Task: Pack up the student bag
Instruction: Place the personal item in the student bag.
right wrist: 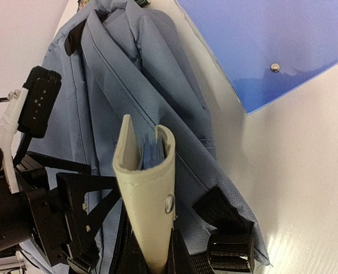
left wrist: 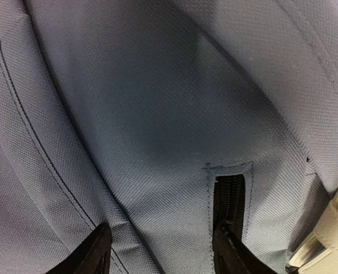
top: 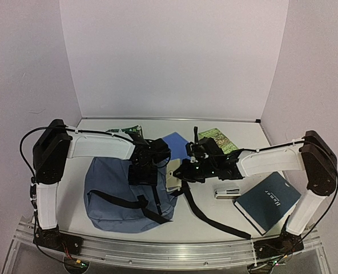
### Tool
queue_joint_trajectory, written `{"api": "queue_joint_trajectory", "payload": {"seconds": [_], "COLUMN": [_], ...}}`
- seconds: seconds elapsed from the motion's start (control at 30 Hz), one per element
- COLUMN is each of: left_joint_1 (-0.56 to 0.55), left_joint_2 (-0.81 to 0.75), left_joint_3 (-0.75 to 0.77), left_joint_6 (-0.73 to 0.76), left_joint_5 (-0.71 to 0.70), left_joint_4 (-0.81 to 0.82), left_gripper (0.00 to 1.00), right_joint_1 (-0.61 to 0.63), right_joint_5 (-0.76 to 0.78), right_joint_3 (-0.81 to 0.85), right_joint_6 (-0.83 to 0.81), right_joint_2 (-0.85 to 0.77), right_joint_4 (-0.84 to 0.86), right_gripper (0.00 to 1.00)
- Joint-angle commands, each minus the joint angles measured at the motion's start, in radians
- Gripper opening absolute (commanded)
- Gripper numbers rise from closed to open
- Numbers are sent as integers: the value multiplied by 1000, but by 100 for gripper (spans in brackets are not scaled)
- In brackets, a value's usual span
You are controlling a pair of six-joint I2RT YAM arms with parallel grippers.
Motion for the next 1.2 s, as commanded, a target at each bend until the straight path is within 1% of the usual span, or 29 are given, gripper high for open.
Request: {"api": "queue_joint_trajectory", "payload": {"seconds": [0.0, 0.13, 0.2, 0.3, 0.47, 0.7, 0.77, 0.9, 0.97, 1.1, 1.17], "left_joint_1": [-1, -1, -2, -1, 2, 20, 27, 41, 42, 40, 40], "left_joint_2": [-26, 1, 1, -13, 28, 56, 60, 68, 68, 15, -41], "left_joint_3": [-45, -39, -41, -57, -63, -119, -130, -150, -156, -189, -211], "left_joint_6": [-15, -8, -5, 11, 15, -12, -11, -11, -12, -2, 10], "left_joint_5": [9, 23, 32, 75, 92, 90, 89, 87, 79, 61, 56], "left_joint_4": [-38, -42, -28, 27, 33, 51, 62, 84, 81, 120, 154], "left_gripper": [57, 54, 56, 62, 62, 41, 37, 24, 16, 2, 0], "right_joint_1": [2, 2, 2, 2, 2, 2, 2, 2, 4, 6, 11], "right_joint_5": [18, 18, 17, 19, 23, 32, 32, 26, 20, -38, -71], "right_joint_3": [40, 36, 34, 31, 27, 18, 17, 14, 12, 11, 20], "right_joint_6": [-15, -16, -16, -18, -19, -18, -18, -20, -20, -38, -50], "right_joint_2": [-33, -42, -48, -54, -72, -108, -113, -113, -112, -108, -100], "right_joint_4": [12, 12, 12, 12, 14, 14, 15, 18, 21, 39, 46], "right_gripper": [0, 0, 0, 0, 0, 0, 0, 0, 0, 0, 0]}}
